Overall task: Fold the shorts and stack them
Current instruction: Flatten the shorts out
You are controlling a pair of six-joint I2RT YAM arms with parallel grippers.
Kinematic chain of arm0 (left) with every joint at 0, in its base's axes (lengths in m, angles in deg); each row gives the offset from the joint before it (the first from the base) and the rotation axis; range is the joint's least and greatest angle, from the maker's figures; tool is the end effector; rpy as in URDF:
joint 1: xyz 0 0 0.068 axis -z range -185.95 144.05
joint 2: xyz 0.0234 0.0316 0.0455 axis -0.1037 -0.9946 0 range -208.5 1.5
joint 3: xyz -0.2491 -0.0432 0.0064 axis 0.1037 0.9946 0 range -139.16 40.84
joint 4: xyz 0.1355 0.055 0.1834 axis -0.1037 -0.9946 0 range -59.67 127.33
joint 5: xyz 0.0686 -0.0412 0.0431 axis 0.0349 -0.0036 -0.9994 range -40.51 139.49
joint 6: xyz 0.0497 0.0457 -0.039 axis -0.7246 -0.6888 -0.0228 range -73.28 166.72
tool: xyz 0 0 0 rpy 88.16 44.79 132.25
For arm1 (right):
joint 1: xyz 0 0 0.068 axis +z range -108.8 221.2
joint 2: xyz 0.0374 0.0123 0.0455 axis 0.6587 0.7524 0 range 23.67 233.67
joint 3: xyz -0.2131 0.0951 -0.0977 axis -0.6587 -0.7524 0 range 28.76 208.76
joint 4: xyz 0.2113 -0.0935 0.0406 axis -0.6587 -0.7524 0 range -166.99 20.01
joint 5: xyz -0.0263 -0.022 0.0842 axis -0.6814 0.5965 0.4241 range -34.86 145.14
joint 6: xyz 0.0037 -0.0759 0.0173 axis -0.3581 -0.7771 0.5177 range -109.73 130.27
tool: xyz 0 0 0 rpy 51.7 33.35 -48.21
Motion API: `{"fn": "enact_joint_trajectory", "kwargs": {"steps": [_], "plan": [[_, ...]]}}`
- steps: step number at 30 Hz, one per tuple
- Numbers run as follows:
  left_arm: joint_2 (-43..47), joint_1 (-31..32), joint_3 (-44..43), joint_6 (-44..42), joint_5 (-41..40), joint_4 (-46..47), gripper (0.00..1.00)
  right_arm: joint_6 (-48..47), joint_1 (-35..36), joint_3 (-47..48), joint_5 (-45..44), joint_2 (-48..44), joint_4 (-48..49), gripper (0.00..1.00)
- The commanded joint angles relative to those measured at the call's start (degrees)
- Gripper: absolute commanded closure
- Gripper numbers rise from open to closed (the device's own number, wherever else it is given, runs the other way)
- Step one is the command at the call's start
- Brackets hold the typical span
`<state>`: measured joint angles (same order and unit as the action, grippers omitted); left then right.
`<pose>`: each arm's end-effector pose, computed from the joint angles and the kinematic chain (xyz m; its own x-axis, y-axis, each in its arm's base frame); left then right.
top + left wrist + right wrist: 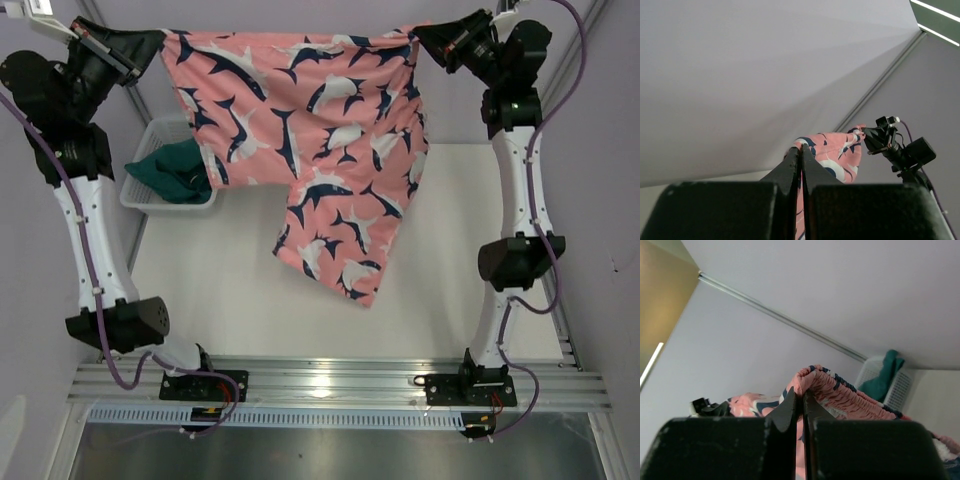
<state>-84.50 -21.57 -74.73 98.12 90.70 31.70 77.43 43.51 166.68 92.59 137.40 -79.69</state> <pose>0.2764 0.0316 0.5654 -0.0511 -0.6247 -0.7792 0.5409 0.6385 -0.5474 0.4115 0.0571 0.5114 -0.4745 0.7131 -0.5160 -0.4713 0.2893 0.8332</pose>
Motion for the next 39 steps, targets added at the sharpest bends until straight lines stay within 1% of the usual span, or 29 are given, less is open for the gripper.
{"fn": "enact_joint_trajectory", "kwargs": {"steps": [1, 2, 3, 6, 9, 12, 13, 16, 17, 18, 20, 21, 22, 24, 25, 26, 27, 28, 29, 30, 31, 32, 33, 34, 35, 36, 37, 38, 39], "plan": [[-3.9, -1.7, -9.7, 3.9, 0.4, 4.2, 1.00, 6.5, 1.1, 15.0, -1.3, 8.1, 8.7, 1.00], [-5.6, -1.9, -11.3, 4.2, 0.4, 4.0, 1.00, 7.4, 1.4, 17.1, -2.7, 9.9, 9.8, 1.00], [-8.8, -2.5, -17.2, 4.8, 0.8, 3.9, 1.00, 8.2, 1.4, 18.0, -3.5, 11.1, 12.3, 1.00], [-14.6, -3.8, -24.3, 8.3, 1.7, 5.4, 1.00, 9.4, 0.9, 16.2, -7.5, 11.7, 18.1, 1.00], [-17.0, -4.7, -26.7, 13.3, 2.6, 11.2, 1.00, 9.1, 0.0, 15.2, -9.1, 10.6, 19.8, 1.00], [-16.1, -4.7, -24.1, 13.5, 3.4, 13.4, 1.00, 9.9, -1.2, 12.6, -6.7, 9.0, 20.9, 1.00], [-13.3, -4.5, -17.8, 13.9, 4.0, 15.0, 1.00, 10.9, -1.4, 10.5, -5.6, 8.3, 22.3, 1.00], [-8.4, -4.5, -9.2, 14.0, 4.4, 20.2, 1.00, 15.7, -1.8, -1.1, -1.1, 4.6, 30.1, 1.00], [-5.9, -4.4, -8.4, 13.6, 4.8, 20.3, 1.00, 16.9, -2.9, -4.7, -0.2, 2.0, 32.1, 1.00], [-4.9, -4.3, -7.7, 13.1, 5.2, 20.1, 1.00, 19.0, -4.1, -12.1, 0.9, 0.6, 36.0, 1.00], [-1.7, -4.1, -4.1, 13.1, 6.8, 20.5, 1.00, 20.0, -4.7, -19.4, 1.7, -2.5, 39.7, 1.00], [-0.2, -3.8, -0.7, 13.1, 7.4, 21.5, 1.00, 19.2, -5.3, -25.6, 2.1, -5.9, 40.5, 1.00], [1.4, -3.6, 1.7, 13.1, 7.7, 22.4, 1.00, 18.5, -5.4, -28.6, 2.7, -7.7, 40.4, 1.00], [8.1, -3.1, 12.6, 13.1, 8.4, 24.7, 1.00, 17.0, -5.7, -34.9, 3.0, -11.7, 40.9, 1.00], [10.6, -3.0, 15.1, 12.4, 8.5, 25.0, 1.00, 15.7, -6.0, -40.8, 3.6, -15.9, 40.6, 1.00], [15.4, -2.8, 21.6, 11.6, 9.1, 25.1, 1.00, 14.9, -6.2, -43.9, 4.1, -17.9, 40.1, 1.00], [17.7, -2.7, 23.8, 11.3, 9.4, 24.8, 1.00, 14.0, -6.2, -46.6, 4.8, -22.0, 39.4, 1.00], [20.1, -2.5, 26.2, 10.8, 9.8, 23.7, 1.00, 12.0, -6.3, -52.4, 5.8, -24.2, 38.1, 1.00], [25.0, -2.4, 32.8, 9.9, 10.8, 22.7, 1.00, 10.7, -6.3, -55.7, 6.3, -26.5, 34.9, 1.00], [27.7, -2.4, 35.2, 9.4, 11.5, 22.1, 1.00, 9.9, -6.3, -59.4, 6.6, -31.2, 34.5, 1.00], [30.6, -2.4, 37.7, 8.8, 12.0, 20.3, 1.00, 9.3, -6.3, -67.7, 6.8, -33.6, 34.7, 1.00], [36.3, -2.5, 45.1, 6.6, 12.9, 18.4, 1.00, 8.8, -6.3, -71.6, 7.3, -36.1, 34.0, 1.00], [39.2, -2.5, 47.2, 5.4, 13.5, 16.2, 1.00, 7.7, -6.3, -75.0, 7.5, -38.6, 32.1, 1.00], [41.8, -2.4, 50.4, 3.9, 14.1, 10.9, 1.00, 3.9, -6.2, -80.0, 8.0, -43.4, 29.6, 1.00], [46.7, -2.4, 52.8, 1.0, 14.9, 7.9, 1.00, 1.6, -6.2, -82.4, 7.8, -48.2, 23.6, 1.00], [48.7, -2.4, 54.0, -0.7, 15.4, 4.3, 1.00, -0.7, -6.2, -84.5, 7.7, -48.3, 20.2, 1.00], [50.7, -1.8, 54.6, -2.6, 15.5, 0.5, 1.00, -3.0, -6.2, -86.3, 7.5, -52.8, 17.0, 1.00], [52.6, -0.8, 55.0, -6.3, 14.7, -6.7, 1.00, -7.1, -6.3, -89.8, 6.5, -55.0, 10.6, 1.00], [54.3, 0.2, 57.5, -7.4, 13.5, -9.2, 1.00, -8.8, -6.4, -91.6, 5.8, -57.2, 6.7, 1.00]]}}
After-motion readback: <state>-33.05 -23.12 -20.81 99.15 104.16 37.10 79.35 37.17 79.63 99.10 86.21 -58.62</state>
